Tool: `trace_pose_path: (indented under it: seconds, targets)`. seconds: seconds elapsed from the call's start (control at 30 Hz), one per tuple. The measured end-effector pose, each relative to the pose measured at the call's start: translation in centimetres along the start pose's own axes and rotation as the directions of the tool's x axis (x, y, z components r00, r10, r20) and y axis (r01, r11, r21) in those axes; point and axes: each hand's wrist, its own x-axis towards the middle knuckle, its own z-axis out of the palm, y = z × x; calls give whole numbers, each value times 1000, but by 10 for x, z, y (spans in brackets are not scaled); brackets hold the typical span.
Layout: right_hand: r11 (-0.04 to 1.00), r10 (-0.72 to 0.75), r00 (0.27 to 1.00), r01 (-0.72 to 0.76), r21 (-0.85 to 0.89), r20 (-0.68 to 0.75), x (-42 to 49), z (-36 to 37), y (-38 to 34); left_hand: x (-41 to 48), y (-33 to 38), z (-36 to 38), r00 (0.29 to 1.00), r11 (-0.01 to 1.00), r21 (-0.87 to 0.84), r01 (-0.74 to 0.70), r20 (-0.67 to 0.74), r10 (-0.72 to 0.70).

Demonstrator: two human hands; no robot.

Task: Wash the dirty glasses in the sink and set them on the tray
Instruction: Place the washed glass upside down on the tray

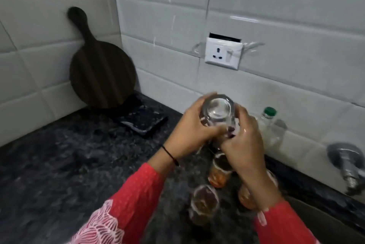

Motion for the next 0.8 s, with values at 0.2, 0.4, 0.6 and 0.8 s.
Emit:
trace_pose_path:
  seconds: [0.2, 0.4, 0.6, 0.8]
  targets:
    - [958, 158, 976, -189, 214, 153, 113, 158, -36, 93, -64, -151, 977, 980, -50, 193, -85, -196]
    - [918, 294, 921, -346, 193, 256, 164, 300, -10, 140, -157, -244, 924, 929, 37, 368, -123, -361]
    - [910, 305, 895, -374, 177, 324, 175, 388, 18, 163, -218, -271, 895, 905, -21, 425, -143, -423]
    - [894, 306, 874, -400, 203, 377, 168, 417, 31, 154, -244, -275, 868, 883, -91, 460, -165, -469]
